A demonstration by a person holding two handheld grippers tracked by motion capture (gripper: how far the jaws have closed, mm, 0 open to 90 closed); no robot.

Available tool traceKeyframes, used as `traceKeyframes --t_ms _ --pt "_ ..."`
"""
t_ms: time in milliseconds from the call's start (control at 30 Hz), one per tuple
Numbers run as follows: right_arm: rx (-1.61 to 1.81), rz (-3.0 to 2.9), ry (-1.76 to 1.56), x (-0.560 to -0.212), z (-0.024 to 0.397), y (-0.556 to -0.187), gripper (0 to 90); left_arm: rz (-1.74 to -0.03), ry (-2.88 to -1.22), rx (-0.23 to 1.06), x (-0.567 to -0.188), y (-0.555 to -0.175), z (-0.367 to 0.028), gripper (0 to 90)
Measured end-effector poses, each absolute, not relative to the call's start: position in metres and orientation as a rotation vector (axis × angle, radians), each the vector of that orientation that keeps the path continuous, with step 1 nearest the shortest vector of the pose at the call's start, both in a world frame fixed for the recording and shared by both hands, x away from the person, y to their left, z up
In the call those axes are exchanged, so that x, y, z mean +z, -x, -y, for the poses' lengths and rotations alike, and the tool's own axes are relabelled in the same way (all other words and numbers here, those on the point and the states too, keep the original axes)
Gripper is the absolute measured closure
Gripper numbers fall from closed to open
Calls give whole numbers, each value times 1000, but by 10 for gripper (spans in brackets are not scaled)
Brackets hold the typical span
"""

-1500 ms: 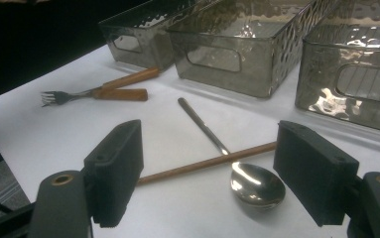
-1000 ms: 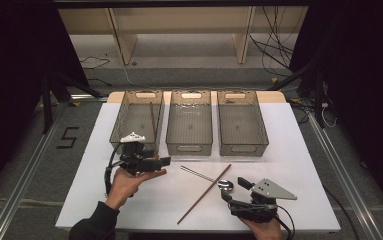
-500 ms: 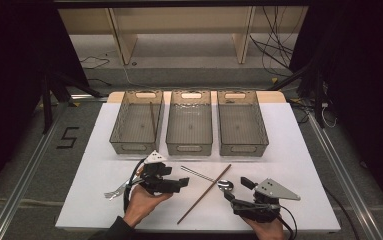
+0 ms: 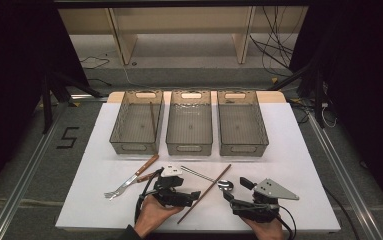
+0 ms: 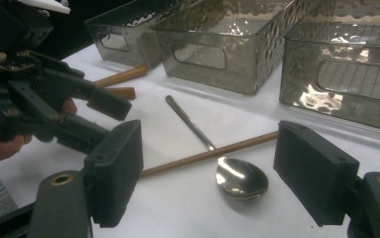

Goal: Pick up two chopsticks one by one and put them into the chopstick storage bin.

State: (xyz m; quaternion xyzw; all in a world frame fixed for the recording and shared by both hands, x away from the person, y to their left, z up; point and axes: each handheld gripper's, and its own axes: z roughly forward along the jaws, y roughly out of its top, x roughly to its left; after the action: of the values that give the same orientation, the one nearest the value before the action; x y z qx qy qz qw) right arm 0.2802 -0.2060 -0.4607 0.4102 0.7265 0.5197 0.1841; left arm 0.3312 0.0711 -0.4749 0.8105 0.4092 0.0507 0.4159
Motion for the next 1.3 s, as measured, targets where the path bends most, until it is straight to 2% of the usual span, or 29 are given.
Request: traceKeyframes --t_ms 300,1300 --pt "1467 -2045 -1161 -460 207 -280 278 -979 -2086 148 -482 -323 -55 253" --pt "1461 -2049 -1152 -461 206 -280 280 -877 -2183 265 -494 -311 -37 587"
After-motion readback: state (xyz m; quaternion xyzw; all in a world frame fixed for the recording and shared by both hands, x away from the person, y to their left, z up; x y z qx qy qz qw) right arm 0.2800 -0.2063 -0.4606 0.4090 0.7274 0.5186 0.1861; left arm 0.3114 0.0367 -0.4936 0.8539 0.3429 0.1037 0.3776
